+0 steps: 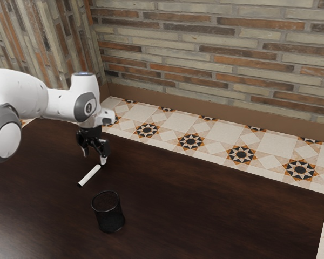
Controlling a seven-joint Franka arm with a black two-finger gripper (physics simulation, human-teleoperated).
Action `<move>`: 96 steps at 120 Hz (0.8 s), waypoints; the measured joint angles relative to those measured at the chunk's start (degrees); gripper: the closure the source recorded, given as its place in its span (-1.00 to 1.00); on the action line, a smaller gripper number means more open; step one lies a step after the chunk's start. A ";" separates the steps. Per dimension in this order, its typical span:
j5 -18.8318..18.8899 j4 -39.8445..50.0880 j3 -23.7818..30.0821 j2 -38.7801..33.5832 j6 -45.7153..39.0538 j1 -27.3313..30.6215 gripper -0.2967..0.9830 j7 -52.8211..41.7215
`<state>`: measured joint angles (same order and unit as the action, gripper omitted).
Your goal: Put the marker into the pen holder.
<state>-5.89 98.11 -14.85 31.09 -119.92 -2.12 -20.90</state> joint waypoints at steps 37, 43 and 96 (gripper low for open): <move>-0.27 1.84 0.22 1.97 -6.92 -0.01 -0.50 -1.46; -0.32 1.79 0.29 2.48 -7.87 0.00 -0.50 -1.65; -0.55 1.58 0.53 3.06 -11.53 -0.19 0.32 -2.27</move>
<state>-6.43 99.69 -14.32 34.15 -131.46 -2.31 -23.17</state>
